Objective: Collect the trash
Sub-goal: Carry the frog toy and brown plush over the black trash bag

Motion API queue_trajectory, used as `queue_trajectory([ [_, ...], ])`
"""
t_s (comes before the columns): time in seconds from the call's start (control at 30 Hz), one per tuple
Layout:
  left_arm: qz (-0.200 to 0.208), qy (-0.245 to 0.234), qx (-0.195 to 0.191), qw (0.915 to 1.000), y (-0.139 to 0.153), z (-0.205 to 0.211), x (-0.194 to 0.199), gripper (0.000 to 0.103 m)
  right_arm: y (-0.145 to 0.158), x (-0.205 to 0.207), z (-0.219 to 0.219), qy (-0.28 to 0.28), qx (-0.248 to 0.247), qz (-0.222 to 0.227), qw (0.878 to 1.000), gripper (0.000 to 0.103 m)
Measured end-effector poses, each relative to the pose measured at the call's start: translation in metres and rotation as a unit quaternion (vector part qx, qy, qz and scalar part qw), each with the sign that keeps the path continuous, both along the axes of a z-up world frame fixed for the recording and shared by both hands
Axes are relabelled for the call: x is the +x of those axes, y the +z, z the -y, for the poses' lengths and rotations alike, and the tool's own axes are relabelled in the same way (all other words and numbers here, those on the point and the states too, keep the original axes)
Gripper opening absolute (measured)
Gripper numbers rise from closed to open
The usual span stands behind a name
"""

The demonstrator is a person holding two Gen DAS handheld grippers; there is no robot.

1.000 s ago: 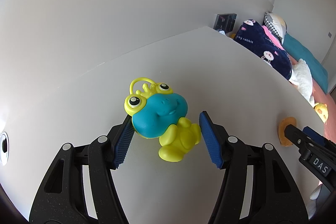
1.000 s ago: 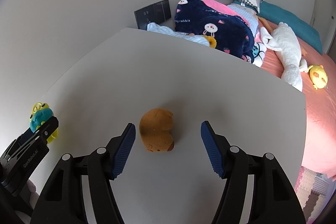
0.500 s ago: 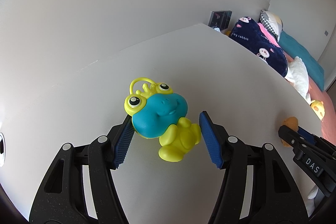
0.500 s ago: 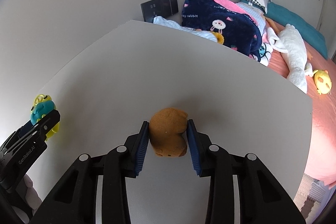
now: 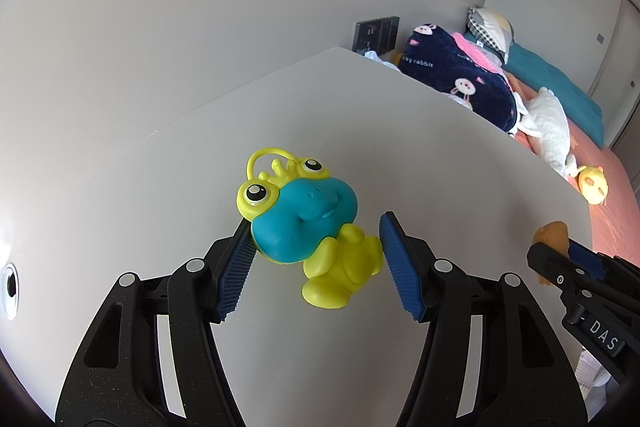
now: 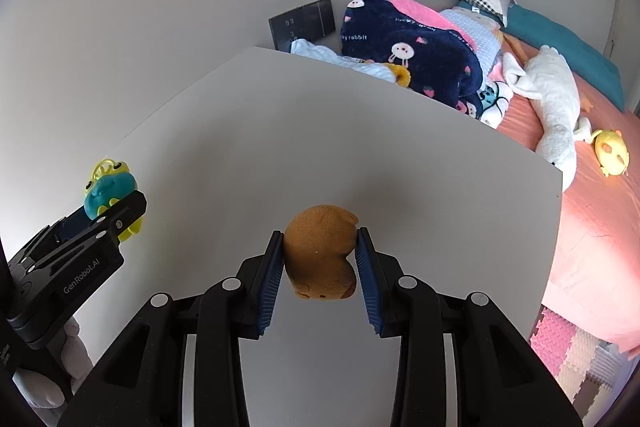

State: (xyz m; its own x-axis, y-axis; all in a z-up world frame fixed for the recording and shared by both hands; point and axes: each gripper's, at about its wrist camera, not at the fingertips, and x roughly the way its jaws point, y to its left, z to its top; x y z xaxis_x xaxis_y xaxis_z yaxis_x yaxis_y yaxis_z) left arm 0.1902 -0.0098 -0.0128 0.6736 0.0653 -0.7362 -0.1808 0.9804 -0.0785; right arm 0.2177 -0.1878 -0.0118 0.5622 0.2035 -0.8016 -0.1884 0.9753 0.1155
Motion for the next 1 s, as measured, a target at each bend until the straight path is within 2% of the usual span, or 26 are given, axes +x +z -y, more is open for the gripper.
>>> queue_trajectory([
  [0.5,0.018,-0.017,0.011,0.9996,0.034,0.027,-0.044,0.060,0.041,-0.052,0.030,-0.018,0.017,0.028,0.999,0.038],
  [1.0,0.034,-0.051,0.010,0.9981,0.055,0.065,-0.081,0.061,0.064,-0.108,0.075,-0.047,0.025,0.049,0.997,0.038],
])
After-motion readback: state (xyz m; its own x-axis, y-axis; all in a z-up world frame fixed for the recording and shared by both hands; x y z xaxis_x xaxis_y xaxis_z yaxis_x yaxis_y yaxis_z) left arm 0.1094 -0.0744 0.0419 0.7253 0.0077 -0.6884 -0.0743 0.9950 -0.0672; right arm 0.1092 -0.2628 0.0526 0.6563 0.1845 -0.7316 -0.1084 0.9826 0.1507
